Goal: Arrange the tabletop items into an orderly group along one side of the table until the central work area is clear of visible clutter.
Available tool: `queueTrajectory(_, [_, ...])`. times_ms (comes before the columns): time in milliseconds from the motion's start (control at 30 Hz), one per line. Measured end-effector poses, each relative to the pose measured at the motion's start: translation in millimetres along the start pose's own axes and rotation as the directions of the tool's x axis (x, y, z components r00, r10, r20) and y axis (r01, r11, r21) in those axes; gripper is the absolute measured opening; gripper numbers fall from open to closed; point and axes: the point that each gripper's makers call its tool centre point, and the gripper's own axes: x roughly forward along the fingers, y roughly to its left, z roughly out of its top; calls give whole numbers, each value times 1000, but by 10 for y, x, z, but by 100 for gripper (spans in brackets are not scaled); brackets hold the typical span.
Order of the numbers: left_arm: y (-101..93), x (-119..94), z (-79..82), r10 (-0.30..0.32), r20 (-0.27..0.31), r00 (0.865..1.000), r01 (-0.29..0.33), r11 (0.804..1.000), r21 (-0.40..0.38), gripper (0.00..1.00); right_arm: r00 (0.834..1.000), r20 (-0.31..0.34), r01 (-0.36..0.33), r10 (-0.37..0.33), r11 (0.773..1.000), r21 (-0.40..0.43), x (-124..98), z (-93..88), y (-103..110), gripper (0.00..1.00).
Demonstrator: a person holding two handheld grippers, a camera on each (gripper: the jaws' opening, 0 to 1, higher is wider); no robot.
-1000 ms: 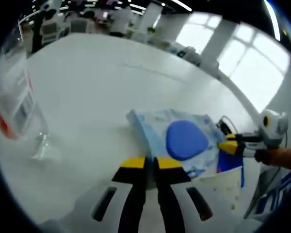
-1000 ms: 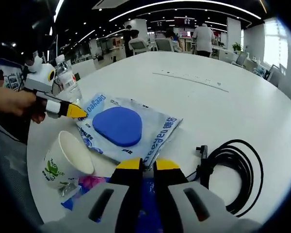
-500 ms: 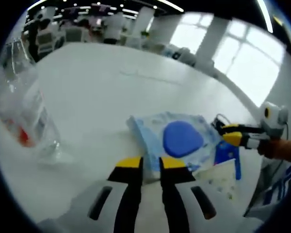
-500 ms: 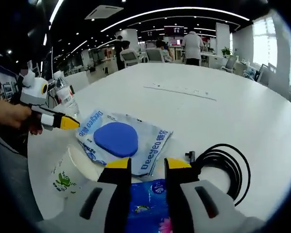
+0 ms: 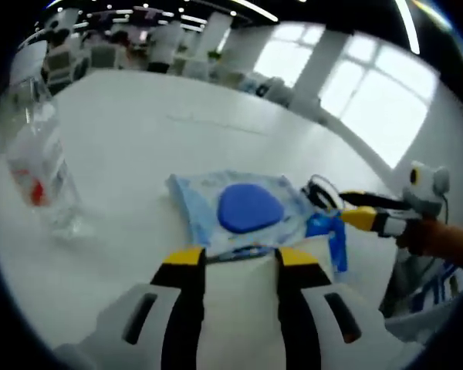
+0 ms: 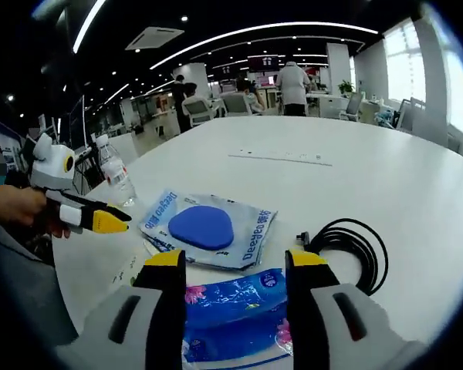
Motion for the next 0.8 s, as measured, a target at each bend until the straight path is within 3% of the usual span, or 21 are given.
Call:
queueTrajectory(133, [-128, -2, -84, -26, -35, 999, 26, 1000, 10, 41, 1000, 4, 8, -9, 1000, 18, -92, -25, 34, 57])
queueTrajectory(400, [-376, 15, -196, -79, -73, 994, 82, 996, 43, 43, 1000, 23, 14, -15, 998, 53, -239, -51, 91, 61])
queueTrajectory(800, [-543, -4, -387, -109, -124, 986, 122, 988, 99, 44, 998, -14, -55, 57, 994, 99, -231, -223, 425, 60])
